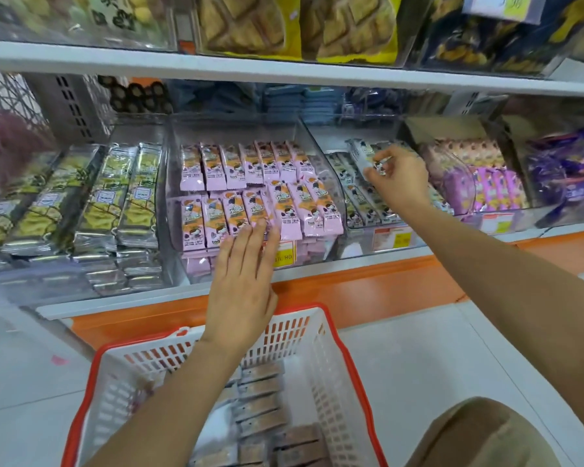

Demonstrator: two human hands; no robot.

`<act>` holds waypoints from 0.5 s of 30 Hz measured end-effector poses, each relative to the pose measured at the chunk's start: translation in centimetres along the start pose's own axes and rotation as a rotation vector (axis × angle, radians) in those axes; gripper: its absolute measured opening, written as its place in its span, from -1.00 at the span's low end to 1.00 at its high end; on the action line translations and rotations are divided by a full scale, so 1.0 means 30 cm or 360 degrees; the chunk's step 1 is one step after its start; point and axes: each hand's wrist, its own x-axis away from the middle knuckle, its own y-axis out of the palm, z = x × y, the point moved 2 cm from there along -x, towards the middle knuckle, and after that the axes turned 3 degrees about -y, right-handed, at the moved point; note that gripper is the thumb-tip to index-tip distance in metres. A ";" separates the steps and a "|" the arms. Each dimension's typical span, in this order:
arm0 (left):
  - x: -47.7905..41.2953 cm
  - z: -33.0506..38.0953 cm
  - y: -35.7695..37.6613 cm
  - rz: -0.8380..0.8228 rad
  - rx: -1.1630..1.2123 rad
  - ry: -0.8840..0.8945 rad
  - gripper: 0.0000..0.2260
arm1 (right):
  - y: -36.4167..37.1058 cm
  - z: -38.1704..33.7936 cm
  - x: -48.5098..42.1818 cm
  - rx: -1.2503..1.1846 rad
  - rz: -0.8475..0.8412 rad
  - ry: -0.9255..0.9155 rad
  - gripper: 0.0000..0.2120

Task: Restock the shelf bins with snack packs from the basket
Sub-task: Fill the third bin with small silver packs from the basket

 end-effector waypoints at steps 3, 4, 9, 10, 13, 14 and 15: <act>-0.006 -0.005 0.013 0.0032 -0.0025 0.0022 -0.15 | 0.066 0.018 -0.062 0.0200 -0.0078 -0.0043 -0.74; -0.007 -0.007 0.017 0.0033 -0.0028 0.0026 -0.15 | 0.086 0.029 -0.075 0.0243 -0.0095 -0.0039 -0.74; -0.010 -0.011 0.029 0.0023 -0.0040 0.0019 -0.13 | 0.113 0.047 -0.079 0.0305 -0.0146 0.0006 -0.73; -0.010 -0.011 0.029 0.0017 -0.0046 0.0016 -0.13 | 0.103 0.039 -0.070 0.0306 -0.0152 -0.0002 -0.72; -0.011 -0.009 0.023 -0.0005 -0.0050 0.0019 -0.14 | 0.056 -0.014 -0.017 0.0233 -0.0104 -0.0067 -0.73; -0.011 -0.007 0.017 -0.0011 -0.0045 0.0023 -0.14 | 0.041 -0.032 0.009 0.0159 -0.0075 -0.0089 -0.76; -0.011 -0.007 0.010 -0.0009 -0.0034 0.0027 -0.14 | 0.027 -0.052 0.043 0.0066 -0.0048 -0.0111 -0.80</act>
